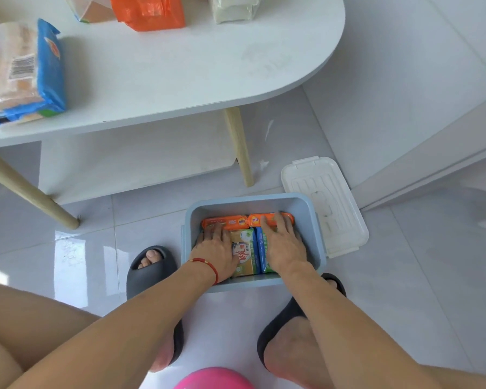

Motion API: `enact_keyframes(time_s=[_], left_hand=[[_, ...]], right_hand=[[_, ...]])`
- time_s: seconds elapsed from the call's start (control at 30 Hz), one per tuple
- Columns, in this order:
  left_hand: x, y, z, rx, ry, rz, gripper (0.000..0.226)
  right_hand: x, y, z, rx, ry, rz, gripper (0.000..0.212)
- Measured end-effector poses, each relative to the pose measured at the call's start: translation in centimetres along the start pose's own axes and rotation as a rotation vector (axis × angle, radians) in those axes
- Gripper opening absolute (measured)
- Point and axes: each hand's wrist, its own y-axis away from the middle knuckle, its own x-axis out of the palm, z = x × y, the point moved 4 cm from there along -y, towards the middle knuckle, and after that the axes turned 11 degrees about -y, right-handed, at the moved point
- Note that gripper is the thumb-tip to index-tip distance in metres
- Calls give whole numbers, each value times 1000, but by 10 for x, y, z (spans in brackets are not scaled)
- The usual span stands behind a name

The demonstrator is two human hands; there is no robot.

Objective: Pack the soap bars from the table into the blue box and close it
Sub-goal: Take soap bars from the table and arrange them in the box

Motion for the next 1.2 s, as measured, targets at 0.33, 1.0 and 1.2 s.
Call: enact_keyframes(time_s=[0.33, 1.0, 1.2], left_hand=[[1, 1, 0, 31, 8, 53, 90], [-179, 139, 51, 246, 388, -648, 29], [-238, 236, 166, 57, 450, -1114, 24]], right_hand=[[14, 12, -4, 416, -582, -11, 40], [-120, 71, 126, -25, -764, 49, 24], [-190, 111, 235, -487, -952, -237, 31]])
